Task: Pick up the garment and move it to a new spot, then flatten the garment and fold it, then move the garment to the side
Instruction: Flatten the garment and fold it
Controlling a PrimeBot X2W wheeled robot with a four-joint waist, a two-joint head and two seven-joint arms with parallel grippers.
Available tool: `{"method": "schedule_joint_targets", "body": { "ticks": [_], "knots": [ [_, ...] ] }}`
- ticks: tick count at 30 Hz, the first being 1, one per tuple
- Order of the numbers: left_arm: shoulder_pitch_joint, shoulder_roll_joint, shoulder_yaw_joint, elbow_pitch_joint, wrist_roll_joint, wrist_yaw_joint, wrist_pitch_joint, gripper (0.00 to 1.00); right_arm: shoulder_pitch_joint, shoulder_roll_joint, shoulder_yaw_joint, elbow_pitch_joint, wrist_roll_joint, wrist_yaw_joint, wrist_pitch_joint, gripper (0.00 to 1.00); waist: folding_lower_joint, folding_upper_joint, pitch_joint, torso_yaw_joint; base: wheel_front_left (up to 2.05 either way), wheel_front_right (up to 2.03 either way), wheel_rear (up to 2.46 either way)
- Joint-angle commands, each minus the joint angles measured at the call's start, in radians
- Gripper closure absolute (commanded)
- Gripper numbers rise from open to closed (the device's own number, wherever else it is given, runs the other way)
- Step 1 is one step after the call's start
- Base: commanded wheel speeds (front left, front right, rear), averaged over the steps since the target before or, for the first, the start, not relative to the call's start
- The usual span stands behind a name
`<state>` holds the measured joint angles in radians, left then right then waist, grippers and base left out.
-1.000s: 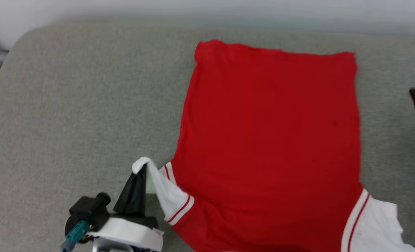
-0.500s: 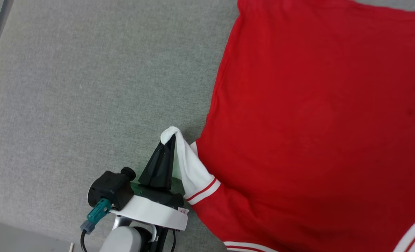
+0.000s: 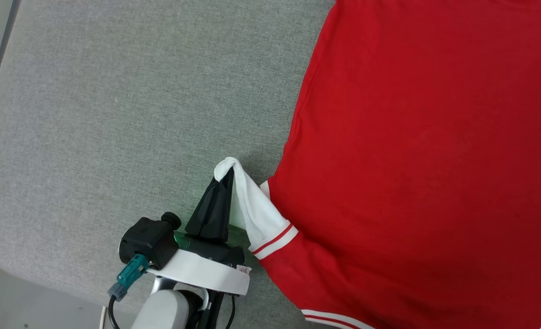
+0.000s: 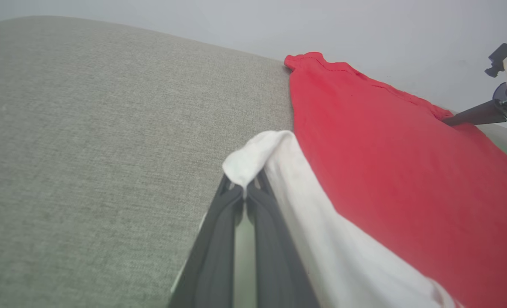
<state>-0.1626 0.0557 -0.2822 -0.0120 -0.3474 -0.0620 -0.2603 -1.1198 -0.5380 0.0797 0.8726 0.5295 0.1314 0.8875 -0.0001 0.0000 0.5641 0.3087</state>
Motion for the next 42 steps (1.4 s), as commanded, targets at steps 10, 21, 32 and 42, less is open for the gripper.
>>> {"method": "schedule_joint_targets", "body": {
  "ticks": [10,21,32,42],
  "knots": [
    [0.043,-0.003,0.042,0.066,-0.016,-0.010,-0.006,1.00,0.064,0.000,-0.024,-0.003,0.017,-0.001,-0.058,1.00,0.0001,0.0000,-0.154,-0.034,0.00,0.00,0.00],
    [0.157,0.046,0.119,0.116,-0.052,0.025,0.014,1.00,0.440,-0.039,-0.037,-0.217,0.099,-0.001,-0.134,1.00,0.0001,0.0000,-0.371,-0.160,0.00,0.00,0.00],
    [0.290,0.105,0.181,0.129,-0.103,0.054,0.082,1.00,1.001,0.071,-0.229,-0.478,0.093,-0.001,-0.192,1.00,0.0001,0.0000,-0.528,-0.294,0.00,0.00,0.00],
    [0.328,0.120,0.196,0.126,-0.123,0.069,0.113,1.00,1.336,0.305,-0.385,-0.681,0.006,-0.001,-0.168,1.00,0.0001,0.0000,-0.551,-0.358,0.00,0.00,0.00]
  ]
}}
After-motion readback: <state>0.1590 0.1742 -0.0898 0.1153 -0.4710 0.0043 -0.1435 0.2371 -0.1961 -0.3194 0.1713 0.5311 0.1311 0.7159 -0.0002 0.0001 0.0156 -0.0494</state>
